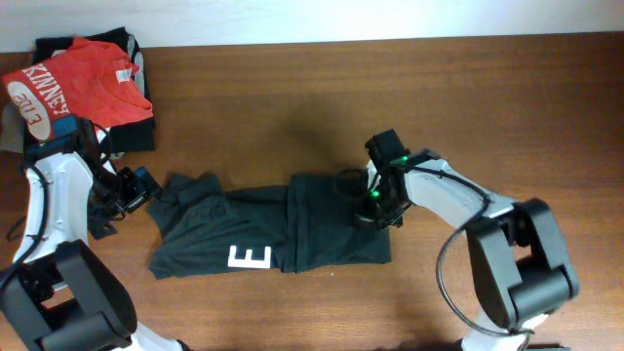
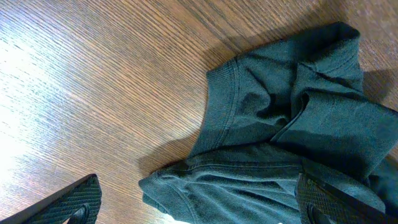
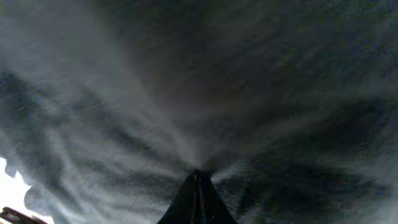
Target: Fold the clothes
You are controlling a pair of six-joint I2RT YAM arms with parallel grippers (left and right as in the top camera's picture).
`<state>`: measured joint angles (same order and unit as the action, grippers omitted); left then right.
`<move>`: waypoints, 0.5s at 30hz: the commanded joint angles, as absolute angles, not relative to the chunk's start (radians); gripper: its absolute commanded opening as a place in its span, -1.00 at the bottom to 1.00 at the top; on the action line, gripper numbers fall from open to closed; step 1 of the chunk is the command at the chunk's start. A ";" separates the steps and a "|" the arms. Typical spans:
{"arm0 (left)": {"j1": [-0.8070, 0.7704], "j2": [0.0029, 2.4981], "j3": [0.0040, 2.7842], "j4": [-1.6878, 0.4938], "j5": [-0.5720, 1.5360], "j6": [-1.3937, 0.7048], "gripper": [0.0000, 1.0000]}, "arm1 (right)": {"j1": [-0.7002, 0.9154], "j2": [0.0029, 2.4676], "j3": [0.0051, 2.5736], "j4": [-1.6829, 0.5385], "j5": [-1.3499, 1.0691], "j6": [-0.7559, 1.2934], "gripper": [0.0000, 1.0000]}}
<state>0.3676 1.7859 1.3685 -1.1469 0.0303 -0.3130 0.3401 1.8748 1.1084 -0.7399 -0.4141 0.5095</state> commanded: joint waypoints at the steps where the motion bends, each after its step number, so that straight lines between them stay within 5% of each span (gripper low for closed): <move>1: 0.366 1.785 1.346 -1.144 0.038 -0.298 0.99 | 0.259 1.933 1.102 -0.763 -0.422 0.533 -0.92; 8: 0.366 1.785 1.338 -1.118 0.136 -0.297 0.98 | -0.009 1.940 1.103 -0.868 -0.149 0.468 -0.92; 15: 0.287 1.785 1.270 -1.032 0.294 -0.205 0.98 | -0.116 1.905 1.176 -0.954 -0.191 0.347 -0.93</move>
